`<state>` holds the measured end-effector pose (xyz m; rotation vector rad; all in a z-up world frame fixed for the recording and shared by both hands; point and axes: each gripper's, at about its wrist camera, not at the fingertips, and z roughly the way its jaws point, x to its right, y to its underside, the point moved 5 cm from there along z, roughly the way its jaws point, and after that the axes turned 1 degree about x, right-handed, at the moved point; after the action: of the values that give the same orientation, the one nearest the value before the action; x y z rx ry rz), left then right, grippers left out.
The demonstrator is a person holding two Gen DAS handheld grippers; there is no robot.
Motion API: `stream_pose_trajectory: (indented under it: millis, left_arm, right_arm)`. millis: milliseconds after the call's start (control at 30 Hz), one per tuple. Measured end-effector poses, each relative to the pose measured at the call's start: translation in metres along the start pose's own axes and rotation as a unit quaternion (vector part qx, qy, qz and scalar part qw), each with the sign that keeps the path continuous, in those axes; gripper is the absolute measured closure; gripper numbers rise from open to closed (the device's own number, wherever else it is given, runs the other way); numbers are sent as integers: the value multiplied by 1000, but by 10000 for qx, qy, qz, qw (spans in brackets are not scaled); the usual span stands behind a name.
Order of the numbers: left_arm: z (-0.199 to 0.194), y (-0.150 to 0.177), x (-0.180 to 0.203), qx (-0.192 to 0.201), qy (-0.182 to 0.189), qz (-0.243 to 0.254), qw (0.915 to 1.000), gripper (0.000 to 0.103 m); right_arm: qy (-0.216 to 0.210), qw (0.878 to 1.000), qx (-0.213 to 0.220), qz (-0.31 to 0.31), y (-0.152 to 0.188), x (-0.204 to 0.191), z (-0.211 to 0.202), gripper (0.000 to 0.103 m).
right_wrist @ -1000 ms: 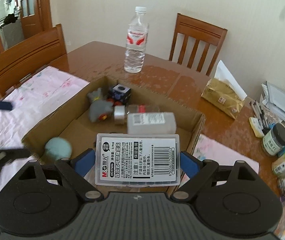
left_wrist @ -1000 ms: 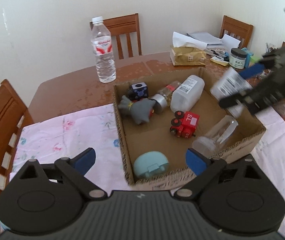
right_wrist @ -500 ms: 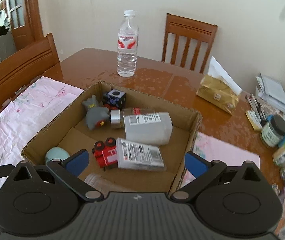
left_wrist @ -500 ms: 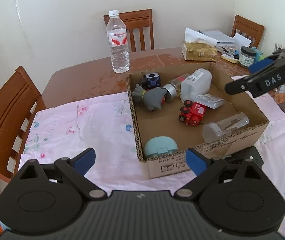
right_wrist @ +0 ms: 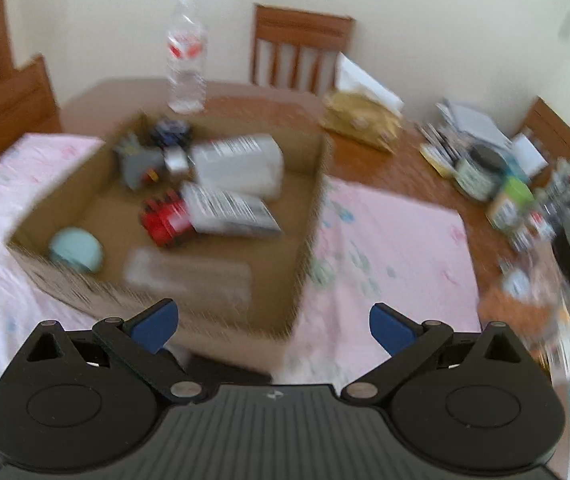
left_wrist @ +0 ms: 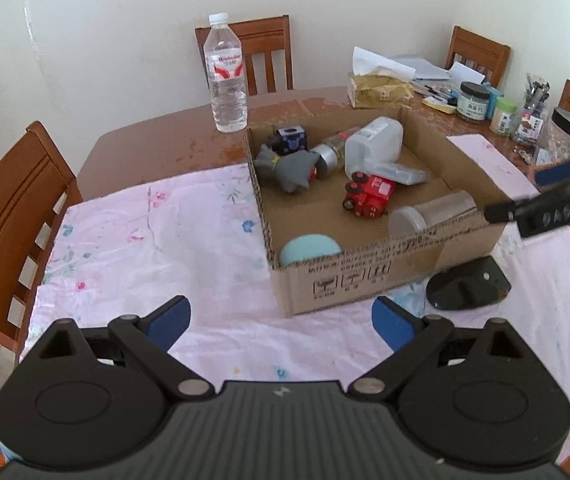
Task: Organize rigid objects
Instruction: 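Withdraw both tools from the box toward the black case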
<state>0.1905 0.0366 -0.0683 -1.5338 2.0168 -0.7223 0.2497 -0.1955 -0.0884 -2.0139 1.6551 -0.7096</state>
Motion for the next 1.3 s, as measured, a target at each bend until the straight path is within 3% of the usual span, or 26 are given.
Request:
stream_pose_trajectory:
  millis: [133, 300, 633, 800, 1100, 1300]
  left_arm:
    - [1, 12, -5, -83, 123, -73, 9999, 6]
    - [5, 27, 2, -279, 74, -77, 9996, 6]
    - [3, 36, 30, -673, -456, -500, 9954, 6]
    - [2, 39, 37, -749, -464, -543, 9946, 6]
    - [14, 37, 39, -762, 50, -218, 9968, 6]
    - [25, 36, 58, -801, 598, 362, 9943, 6]
  right_arm:
    - [312, 9992, -254, 19, 26, -1, 14, 0]
    - [252, 9990, -378, -11, 35, -1, 28, 0]
    - [-625, 9972, -408, -73, 37, -5, 56, 0]
    - [-836, 9954, -460, -126, 43, -15, 59, 0]
    - [-519, 9972, -532, 64, 56, -18, 58, 0]
    - [-473, 9970, -590, 136, 67, 0, 50, 0]
